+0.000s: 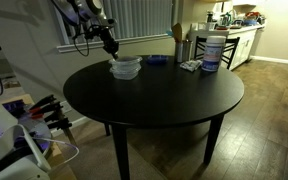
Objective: Stack up the containers on the table
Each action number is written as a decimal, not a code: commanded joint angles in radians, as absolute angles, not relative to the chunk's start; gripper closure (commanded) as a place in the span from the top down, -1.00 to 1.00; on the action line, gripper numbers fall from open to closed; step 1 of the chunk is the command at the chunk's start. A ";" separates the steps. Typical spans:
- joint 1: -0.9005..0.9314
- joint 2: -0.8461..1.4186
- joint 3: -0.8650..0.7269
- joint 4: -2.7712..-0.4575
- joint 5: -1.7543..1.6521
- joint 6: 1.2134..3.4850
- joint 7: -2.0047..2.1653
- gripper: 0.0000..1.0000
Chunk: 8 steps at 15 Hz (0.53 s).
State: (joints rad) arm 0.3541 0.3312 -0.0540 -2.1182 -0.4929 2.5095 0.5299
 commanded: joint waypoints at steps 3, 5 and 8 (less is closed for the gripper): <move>0.344 0.277 -0.010 -2.192 -0.493 2.468 0.504 -0.09; 0.339 0.267 -0.003 -2.205 -0.490 2.467 0.499 0.17; 0.334 0.234 0.005 -2.231 -0.487 2.468 0.496 0.54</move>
